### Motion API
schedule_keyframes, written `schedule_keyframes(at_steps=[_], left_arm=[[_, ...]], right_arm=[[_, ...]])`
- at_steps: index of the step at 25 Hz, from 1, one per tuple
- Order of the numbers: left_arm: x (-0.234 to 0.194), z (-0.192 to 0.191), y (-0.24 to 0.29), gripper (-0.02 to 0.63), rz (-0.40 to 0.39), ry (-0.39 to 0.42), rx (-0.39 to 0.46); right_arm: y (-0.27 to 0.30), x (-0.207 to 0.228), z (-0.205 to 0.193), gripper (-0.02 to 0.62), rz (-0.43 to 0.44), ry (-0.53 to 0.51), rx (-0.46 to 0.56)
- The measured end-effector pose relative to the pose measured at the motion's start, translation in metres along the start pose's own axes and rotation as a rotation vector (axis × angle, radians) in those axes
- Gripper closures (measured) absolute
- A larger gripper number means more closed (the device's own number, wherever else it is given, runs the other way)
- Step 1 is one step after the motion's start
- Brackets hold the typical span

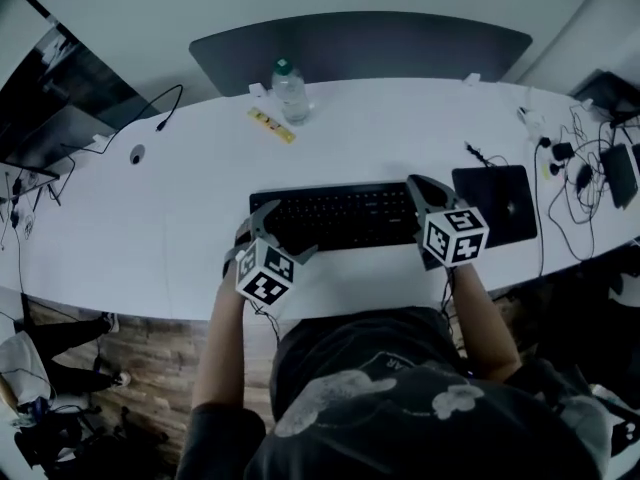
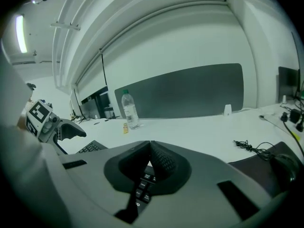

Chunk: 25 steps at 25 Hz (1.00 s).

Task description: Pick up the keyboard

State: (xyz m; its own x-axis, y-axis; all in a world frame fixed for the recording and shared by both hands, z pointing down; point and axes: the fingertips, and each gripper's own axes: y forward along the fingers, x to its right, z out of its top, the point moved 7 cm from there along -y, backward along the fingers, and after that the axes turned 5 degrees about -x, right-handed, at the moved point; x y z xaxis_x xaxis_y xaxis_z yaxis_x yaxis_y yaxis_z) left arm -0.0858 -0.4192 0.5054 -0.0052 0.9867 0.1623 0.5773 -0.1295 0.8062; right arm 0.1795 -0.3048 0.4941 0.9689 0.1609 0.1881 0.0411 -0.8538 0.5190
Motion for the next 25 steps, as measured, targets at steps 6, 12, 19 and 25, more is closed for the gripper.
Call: schedule_keyframes(at_steps=[6,12,19,25], left_arm=[[-0.016,-0.013,0.019,0.086,-0.173,0.198,-0.191],[-0.034,-0.021,0.043,0.066,-0.280,0.290,-0.297],[-0.037,-0.025,0.066,0.057,-0.399,0.326,-0.364],[-0.037,-0.007,0.082,0.041,-0.438,0.393,-0.378]], right_arm=[[0.003,-0.004,-0.001,0.594,-0.066,0.030,0.000],[0.007,-0.005,-0.009,0.594,-0.120,0.050,-0.006],[0.014,-0.005,-0.009,0.594,-0.154,0.057,-0.018],[0.016,-0.006,-0.010,0.594,-0.158,0.028,-0.038]])
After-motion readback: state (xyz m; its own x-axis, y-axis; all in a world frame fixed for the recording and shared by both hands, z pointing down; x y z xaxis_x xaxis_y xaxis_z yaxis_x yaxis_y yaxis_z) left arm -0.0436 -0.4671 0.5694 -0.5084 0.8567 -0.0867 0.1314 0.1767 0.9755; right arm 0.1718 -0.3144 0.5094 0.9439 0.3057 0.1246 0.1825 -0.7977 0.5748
